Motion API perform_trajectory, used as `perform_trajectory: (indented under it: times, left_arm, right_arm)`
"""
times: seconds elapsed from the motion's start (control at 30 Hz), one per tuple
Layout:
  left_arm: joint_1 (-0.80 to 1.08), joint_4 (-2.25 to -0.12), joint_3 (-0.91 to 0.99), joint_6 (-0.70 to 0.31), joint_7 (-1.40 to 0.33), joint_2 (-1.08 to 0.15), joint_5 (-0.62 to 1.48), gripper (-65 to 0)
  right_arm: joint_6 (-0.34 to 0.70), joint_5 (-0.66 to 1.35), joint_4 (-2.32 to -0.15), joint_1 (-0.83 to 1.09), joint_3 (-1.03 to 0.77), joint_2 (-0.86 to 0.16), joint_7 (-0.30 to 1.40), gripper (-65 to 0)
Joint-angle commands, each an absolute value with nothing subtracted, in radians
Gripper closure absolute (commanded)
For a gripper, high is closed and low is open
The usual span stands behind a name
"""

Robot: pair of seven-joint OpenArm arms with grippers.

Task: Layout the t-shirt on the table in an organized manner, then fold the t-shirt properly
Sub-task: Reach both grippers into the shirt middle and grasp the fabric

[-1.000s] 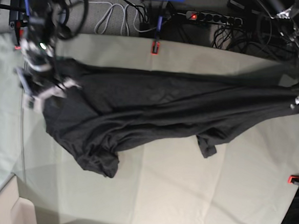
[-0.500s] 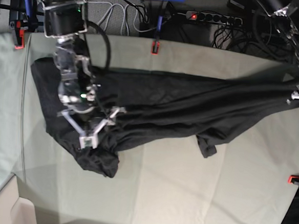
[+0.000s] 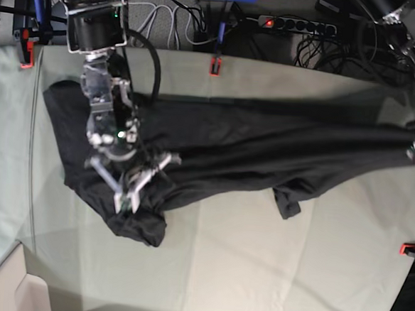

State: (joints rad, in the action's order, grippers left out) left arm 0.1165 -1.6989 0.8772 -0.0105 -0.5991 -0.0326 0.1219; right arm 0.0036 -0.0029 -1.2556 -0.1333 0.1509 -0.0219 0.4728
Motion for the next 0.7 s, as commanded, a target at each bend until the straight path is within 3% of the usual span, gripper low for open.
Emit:
perform_trajectory:
  times: [0.0, 0.3, 0.67]
  left_arm:
    - [0.09, -1.738, 0.871, -0.005, -0.567, -0.047, 0.116, -0.2]
    - [-0.085, -1.761, 0.773, 0.001, -0.567, -0.056, 0.116, -0.3]
    - [-0.446, -1.468, 0.625, 0.004, -0.567, -0.059, 0.105, -0.5]
  right_arm:
    - [0.002, -0.002, -1.307, -0.16, 0.148, -0.022, 0.438, 0.0]
    - [0.002, -0.002, -1.382, -0.292, 0.148, -0.022, 0.443, 0.0]
    - [0.005, -0.002, -0.993, -0.659, 0.151, -0.015, 0.433, 0.0]
